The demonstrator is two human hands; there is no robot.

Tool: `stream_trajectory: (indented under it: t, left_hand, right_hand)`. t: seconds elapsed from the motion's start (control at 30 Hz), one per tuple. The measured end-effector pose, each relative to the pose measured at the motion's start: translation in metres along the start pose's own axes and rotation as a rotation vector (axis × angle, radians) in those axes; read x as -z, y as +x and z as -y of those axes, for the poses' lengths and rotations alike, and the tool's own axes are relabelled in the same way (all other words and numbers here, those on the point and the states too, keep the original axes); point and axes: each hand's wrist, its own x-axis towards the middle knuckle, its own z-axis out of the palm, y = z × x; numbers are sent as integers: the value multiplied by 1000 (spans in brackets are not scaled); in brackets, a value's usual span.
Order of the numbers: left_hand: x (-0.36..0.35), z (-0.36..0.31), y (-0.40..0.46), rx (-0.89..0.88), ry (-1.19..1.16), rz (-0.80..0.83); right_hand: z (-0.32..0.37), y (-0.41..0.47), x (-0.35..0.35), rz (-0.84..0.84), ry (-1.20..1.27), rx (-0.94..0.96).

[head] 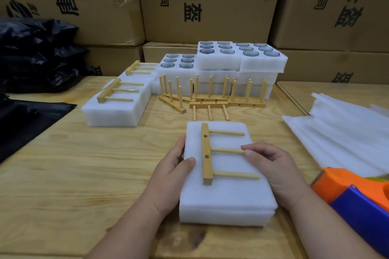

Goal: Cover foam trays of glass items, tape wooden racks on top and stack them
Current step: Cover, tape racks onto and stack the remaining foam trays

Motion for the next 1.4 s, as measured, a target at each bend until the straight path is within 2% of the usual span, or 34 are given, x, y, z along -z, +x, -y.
stream_trajectory:
  t: [0.1,0.17,0.23,0.3,0.37,0.47,0.53,0.57,0.6,0.67,0.77,0.9,1.0,1.1,1.2,1.3,1.4]
  left_hand:
    - [0,0,-1,-2,6,9]
    - [1,1,1,-7,-9,-53]
    - [2,2,3,-3,-20,-123]
    - [3,1,4,12,-32,-154]
    - [4,1,5,20,-43,-177]
    - [6,5,6,24,-58,-201]
    - [7,9,7,24,-74,-198]
    - [7,11,8,22,-79,-201]
    - [8,12,9,15,-75,-204]
    - [10,13,10,0,-52,-200]
    - [10,13,11,-1,-32,-213]
    - [7,12,9,8,-39,-232]
    - [4,8,6,21,-53,-247]
    - [0,0,0,32,-94,-271]
    - [-2,-19,-8,22,-166,-301]
    - [-4,-50,-16,-156,-63,-291]
    - [-15,-95,-26,-396,84,-98]
  right_hand:
    - [-1,1,2,9,0,-15]
    - [-1,1,3,-4,102,-60]
    - [0,4,2,-89,236,-98]
    - [8,4,-1,-174,209,-118]
    - [31,1,-1,-191,5,-68]
    - [93,-17,12,-210,-326,153]
    - [134,-34,34,-250,-657,256]
    - [149,-43,48,-267,-846,245]
    - [159,-50,63,-272,-1038,182]
    - [166,-65,88,-216,-1364,-61]
    - [145,-80,110,-90,-1576,-393]
    - [117,-87,124,-173,-1599,-420]
    - [106,-94,128,-102,-1679,-464]
    - [95,-103,135,-109,-1726,-369]
    - [95,-108,141,-204,-1581,-134]
    - [109,-113,129,-313,-1523,182]
    - [118,-110,100,-316,-1386,438]
